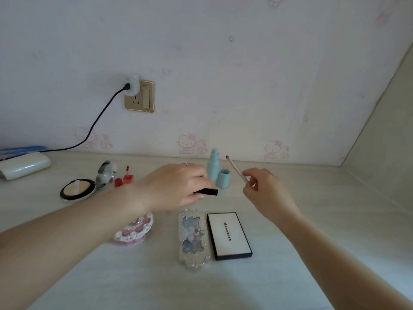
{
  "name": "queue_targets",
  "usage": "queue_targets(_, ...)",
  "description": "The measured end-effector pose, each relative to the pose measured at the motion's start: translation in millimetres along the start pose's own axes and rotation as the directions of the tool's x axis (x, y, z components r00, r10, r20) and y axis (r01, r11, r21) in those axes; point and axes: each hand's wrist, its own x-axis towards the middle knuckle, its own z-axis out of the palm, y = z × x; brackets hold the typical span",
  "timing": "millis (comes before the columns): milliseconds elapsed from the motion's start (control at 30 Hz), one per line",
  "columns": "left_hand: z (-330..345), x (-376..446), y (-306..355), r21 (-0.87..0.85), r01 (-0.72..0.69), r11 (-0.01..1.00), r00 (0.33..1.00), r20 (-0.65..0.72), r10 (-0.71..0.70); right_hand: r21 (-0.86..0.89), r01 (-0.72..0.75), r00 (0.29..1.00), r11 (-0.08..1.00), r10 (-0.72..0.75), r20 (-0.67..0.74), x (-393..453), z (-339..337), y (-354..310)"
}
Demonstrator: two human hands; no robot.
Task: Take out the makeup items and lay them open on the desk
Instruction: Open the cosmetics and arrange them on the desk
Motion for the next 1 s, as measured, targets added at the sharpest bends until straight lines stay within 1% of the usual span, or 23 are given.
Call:
queue_targets(133, -23.7, -39.9, 17.9, -0.021, 0.044, 0.999, 0.998, 0.046, -0.043, 0.058, 0.146, 0.985, 0.988, -0.151, 0.081, -27.3, 8.2, -40.7)
queue_targets(267, -40.0, -98.0, 33.1, -0.027, 0.130, 0.991, 0.984, 0.124, -0.125, 0.178, 0.167, 0.966, 0.970, -0.197, 0.165, -43.0, 33.1, -80.8)
queue_targets(333, -43.7, -131.2, 37.9, -0.036, 0.187, 0.982, 0.970, 0.165, -0.178, 0.206, 0.188, 0.956, 0.960, -0.227, 0.186, -50.0, 49.2, -100.8)
queue_targets(400, -47.1, -160.6, 42.0, -0.049, 0.258, 0.965, 0.947, 0.210, -0.243, 0.227, 0.214, 0.941, 0.950, -0.263, 0.213, -58.8, 64.1, -121.4)
queue_targets(500, -54.0, -197.0, 48.7, -0.024, 0.348, 0.937, 0.907, 0.261, -0.330, 0.238, 0.279, 0.896, 0.930, -0.342, 0.285, -73.6, 87.6, -155.3)
queue_targets(567, -56.8, -215.7, 53.3, -0.079, 0.449, 0.890, 0.858, 0.314, -0.406, 0.237, 0.306, 0.859, 0.922, -0.375, 0.348, -82.1, 101.5, -175.8)
queue_targets(600, -56.0, -222.5, 54.7, -0.095, 0.475, 0.875, 0.845, 0.326, -0.424, 0.239, 0.309, 0.844, 0.921, -0.381, 0.376, -85.3, 106.9, -183.4)
queue_targets(700, -57.1, -239.8, 57.5, -0.100, 0.506, 0.856, 0.832, 0.319, -0.454, 0.246, 0.346, 0.794, 0.905, -0.422, 0.437, -93.1, 125.2, -204.8)
queue_targets(833, -57.9, -253.3, 59.9, -0.112, 0.512, 0.852, 0.838, 0.283, -0.466, 0.234, 0.414, 0.731, 0.880, -0.474, 0.491, -102.2, 138.2, -223.8)
queue_targets(933, -61.8, -257.8, 58.7, -0.127, 0.556, 0.822, 0.811, 0.299, -0.502, 0.201, 0.462, 0.704, 0.864, -0.495, 0.510, -106.0, 142.6, -228.4)
queue_targets(1000, -64.3, -262.1, 57.5, -0.126, 0.588, 0.799, 0.789, 0.308, -0.532, 0.172, 0.485, 0.706, 0.857, -0.500, 0.501, -106.0, 146.4, -227.3)
